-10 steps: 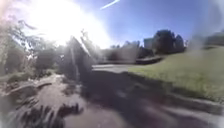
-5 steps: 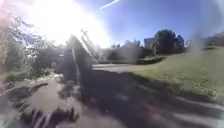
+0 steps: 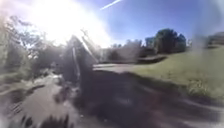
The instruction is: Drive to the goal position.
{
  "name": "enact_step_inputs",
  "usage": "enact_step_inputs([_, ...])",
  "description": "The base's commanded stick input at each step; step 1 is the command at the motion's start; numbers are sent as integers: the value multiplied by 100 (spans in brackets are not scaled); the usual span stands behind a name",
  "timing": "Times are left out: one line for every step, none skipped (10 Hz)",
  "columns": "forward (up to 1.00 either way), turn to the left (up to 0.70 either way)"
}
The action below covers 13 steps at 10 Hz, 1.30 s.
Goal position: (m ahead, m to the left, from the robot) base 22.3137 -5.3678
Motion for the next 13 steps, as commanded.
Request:
enact_step_inputs([45, 27])
enact_step_inputs([45, 27])
enact_step_inputs([45, 27])
enact_step_inputs([45, 27])
enact_step_inputs([45, 27])
enact_step_inputs([45, 27])
enact_step_inputs([45, 27])
enact_step_inputs([45, 27])
enact_step_inputs([45, 27])
enact_step_inputs([45, 27])
enact_step_inputs([45, 27])
enact_step_inputs([45, 27])
enact_step_inputs([45, 27])
